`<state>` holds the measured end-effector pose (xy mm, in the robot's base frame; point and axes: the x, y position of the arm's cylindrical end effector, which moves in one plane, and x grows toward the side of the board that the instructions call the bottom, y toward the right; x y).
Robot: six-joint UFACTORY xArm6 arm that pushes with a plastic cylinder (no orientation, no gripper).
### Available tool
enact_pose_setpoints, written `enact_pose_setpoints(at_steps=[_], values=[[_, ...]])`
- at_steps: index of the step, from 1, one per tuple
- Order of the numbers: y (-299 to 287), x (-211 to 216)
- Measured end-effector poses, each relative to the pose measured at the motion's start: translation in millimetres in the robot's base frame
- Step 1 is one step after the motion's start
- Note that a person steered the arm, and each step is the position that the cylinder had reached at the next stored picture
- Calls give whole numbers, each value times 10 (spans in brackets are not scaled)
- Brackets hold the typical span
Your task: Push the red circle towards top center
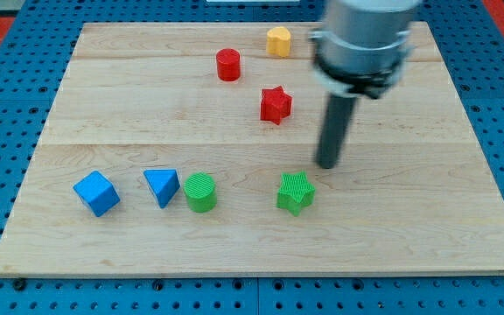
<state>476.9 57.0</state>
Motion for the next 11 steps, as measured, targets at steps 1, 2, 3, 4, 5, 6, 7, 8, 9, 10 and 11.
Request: enact_pose_setpoints(at_steps=[1, 2, 3, 4, 5, 6, 7, 8, 9, 10, 11], values=[[-638, -235], [-924, -680], [-937, -1081], [-925, -1345], [-925, -1485], [-899, -1571], [-715, -1610], [-707, -1774], [-711, -2054], [-934, -2191], [-600, -2436]])
